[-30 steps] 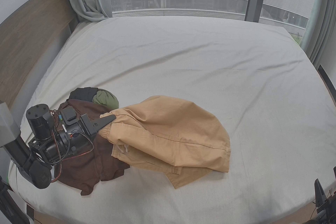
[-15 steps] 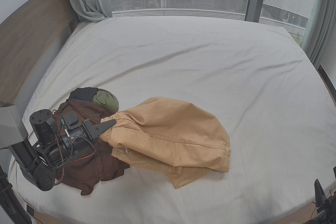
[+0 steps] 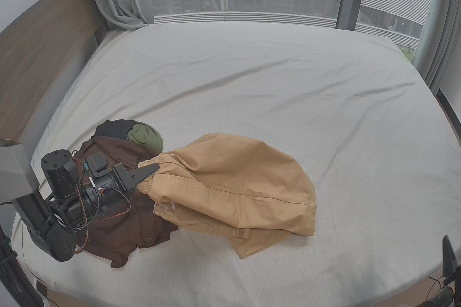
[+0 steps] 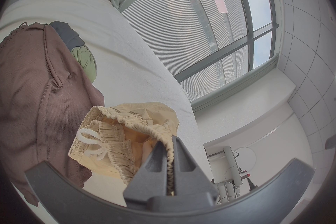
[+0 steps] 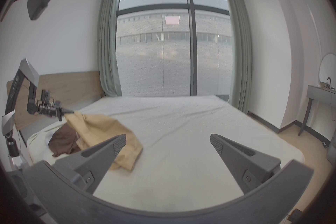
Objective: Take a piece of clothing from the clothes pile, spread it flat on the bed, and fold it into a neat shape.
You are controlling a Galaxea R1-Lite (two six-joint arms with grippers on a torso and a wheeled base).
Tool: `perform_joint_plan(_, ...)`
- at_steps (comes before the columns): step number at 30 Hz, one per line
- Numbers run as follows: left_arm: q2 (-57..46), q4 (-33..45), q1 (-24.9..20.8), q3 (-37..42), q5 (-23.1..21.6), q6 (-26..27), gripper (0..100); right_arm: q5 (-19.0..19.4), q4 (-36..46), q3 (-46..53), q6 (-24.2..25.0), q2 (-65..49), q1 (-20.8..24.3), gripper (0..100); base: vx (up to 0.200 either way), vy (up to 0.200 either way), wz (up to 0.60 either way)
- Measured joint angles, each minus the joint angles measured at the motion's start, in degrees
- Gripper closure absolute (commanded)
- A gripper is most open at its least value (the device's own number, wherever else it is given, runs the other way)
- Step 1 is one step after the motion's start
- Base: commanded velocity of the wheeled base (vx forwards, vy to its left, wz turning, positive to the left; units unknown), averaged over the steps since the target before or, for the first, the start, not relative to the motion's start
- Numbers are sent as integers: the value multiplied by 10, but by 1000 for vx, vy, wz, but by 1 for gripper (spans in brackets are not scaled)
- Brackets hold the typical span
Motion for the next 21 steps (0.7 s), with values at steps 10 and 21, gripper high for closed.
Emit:
perform_joint_plan(10, 1, 0, -3, 1, 0, 0, 100, 34, -31, -89, 104, 88, 32, 0, 0, 0, 0)
perform_joint_plan(21, 2, 0, -4, 2, 0, 0, 100, 120, -18, -170, 176, 230, 68, 0, 0, 0, 0)
